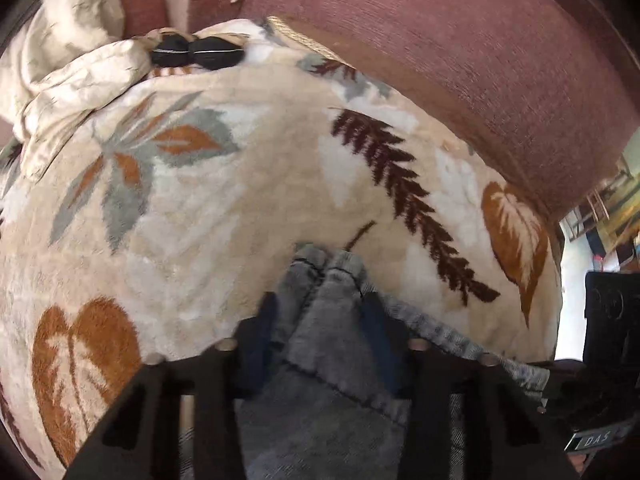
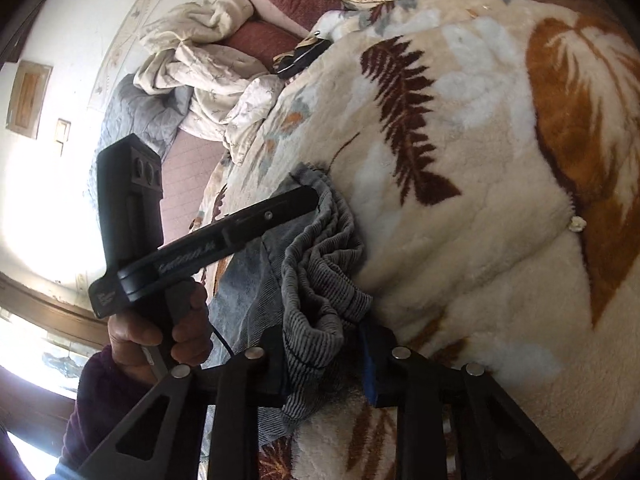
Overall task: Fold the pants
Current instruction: 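Move both grippers to the jeans leg end and close them on it, then lift the held leg end with both grippers and fold it toward the waistband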
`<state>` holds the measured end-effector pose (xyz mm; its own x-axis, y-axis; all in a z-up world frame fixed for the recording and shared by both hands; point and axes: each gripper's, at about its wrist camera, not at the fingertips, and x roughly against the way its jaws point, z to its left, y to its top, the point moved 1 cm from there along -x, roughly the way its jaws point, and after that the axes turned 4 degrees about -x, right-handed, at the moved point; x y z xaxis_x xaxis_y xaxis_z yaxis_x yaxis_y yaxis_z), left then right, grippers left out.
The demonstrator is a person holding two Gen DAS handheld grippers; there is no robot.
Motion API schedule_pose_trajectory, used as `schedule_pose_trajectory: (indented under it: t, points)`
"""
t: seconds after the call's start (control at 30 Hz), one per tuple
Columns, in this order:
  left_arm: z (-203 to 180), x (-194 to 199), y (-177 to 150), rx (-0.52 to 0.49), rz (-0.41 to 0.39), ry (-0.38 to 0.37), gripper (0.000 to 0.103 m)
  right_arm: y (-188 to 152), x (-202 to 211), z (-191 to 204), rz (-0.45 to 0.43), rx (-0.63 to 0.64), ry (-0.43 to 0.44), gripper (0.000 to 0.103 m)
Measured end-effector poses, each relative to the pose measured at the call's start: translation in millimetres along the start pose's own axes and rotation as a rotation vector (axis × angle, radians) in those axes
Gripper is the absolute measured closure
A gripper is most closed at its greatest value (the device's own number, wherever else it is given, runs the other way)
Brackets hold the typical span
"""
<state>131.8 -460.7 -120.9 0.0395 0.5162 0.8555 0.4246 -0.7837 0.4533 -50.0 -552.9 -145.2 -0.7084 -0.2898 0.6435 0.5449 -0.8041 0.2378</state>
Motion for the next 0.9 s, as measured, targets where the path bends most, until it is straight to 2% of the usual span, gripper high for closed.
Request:
schedule_pose_trajectory:
  t: [0.07, 0.17, 0.33, 0.53, 0.7, 0.9]
  points:
    - [4.2, 4.7, -2.2, 0.022, -0.015, -0.008, 0.076, -0.9, -0.3, 4.5, -0.008, 0.021, -0.012, 0.079]
    - [3.5, 12.0, -4.9, 0.032, -0.039, -0.002, 0.082, -3.1, 2.2, 13.9, -0.024, 0.075, -0.017, 0.080]
    - [6.9, 33.1, -8.2, 0.070, -0.105, -0.011, 0.084, -8.1, 6.7, 34.1, -0.053, 0.161, -0.017, 0.081]
    - [23.5, 80.3, -25.8, 0.153, -0.219, -0.042, 0.084, -24.6, 11.7, 75.0, -0.096, 0.318, 0.014, 0.082]
    - [42.3, 120.6, -58.4, 0.230, -0.303, -0.049, 0.084, -45.7, 11.0, 112.5, -0.100, 0.447, 0.073, 0.082]
    - [71.6, 165.4, -113.1, 0.339, -0.385, -0.033, 0.084, -81.8, -0.5, 149.9, -0.058, 0.608, 0.127, 0.082]
